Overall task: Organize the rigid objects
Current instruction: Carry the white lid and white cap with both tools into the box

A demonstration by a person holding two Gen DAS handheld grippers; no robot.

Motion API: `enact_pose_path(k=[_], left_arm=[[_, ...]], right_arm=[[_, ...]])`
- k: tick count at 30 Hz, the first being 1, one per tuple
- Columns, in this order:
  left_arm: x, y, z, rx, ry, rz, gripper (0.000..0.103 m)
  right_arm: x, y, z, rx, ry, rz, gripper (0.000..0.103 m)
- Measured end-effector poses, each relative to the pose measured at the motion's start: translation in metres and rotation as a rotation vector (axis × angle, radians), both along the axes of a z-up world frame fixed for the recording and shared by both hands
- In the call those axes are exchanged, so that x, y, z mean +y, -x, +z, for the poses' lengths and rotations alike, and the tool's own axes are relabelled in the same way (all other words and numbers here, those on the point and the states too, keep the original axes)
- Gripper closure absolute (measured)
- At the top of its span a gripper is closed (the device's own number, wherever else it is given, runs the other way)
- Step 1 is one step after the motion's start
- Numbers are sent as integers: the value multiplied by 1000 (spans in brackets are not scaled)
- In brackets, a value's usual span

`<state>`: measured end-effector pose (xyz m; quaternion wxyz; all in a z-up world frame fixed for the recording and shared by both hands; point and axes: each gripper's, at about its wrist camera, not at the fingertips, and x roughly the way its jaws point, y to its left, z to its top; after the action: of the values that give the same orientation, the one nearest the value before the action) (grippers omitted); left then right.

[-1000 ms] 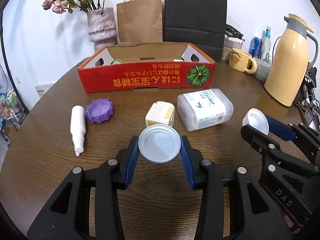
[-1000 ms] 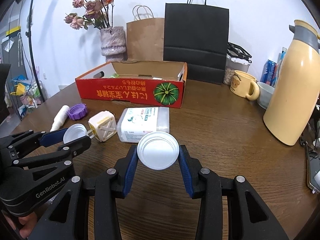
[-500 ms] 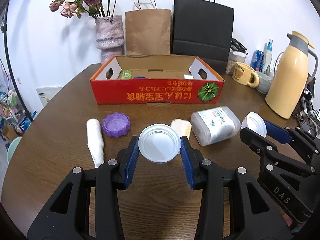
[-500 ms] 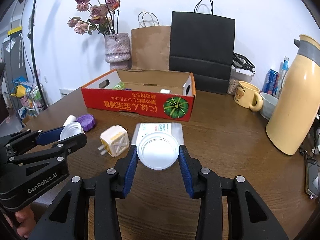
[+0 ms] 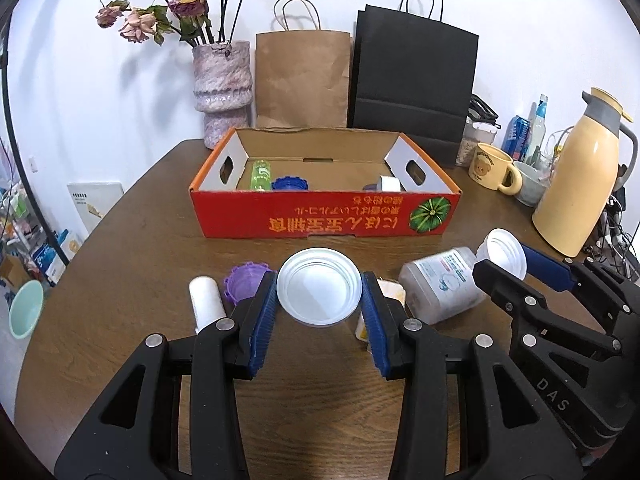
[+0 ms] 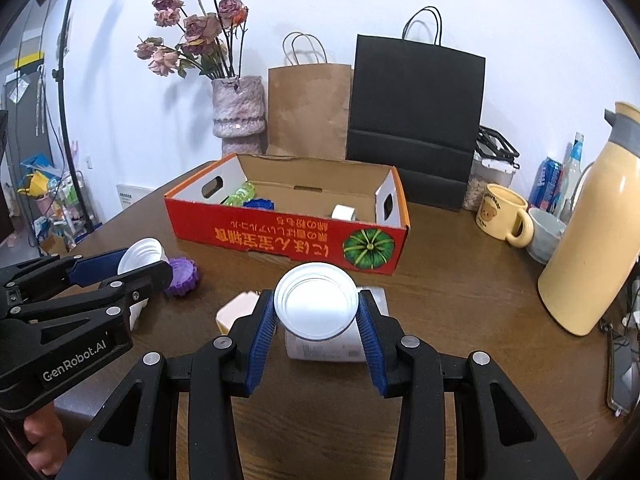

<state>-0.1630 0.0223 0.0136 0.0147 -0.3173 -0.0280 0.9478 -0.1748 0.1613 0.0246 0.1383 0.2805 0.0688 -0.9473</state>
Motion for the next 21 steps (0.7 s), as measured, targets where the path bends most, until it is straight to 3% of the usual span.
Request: enact_pose_path(k=[21], left_arm=[[-36, 66, 26, 44, -22, 61, 66]], right_arm=[[-30, 68, 18, 17, 25, -9, 58]])
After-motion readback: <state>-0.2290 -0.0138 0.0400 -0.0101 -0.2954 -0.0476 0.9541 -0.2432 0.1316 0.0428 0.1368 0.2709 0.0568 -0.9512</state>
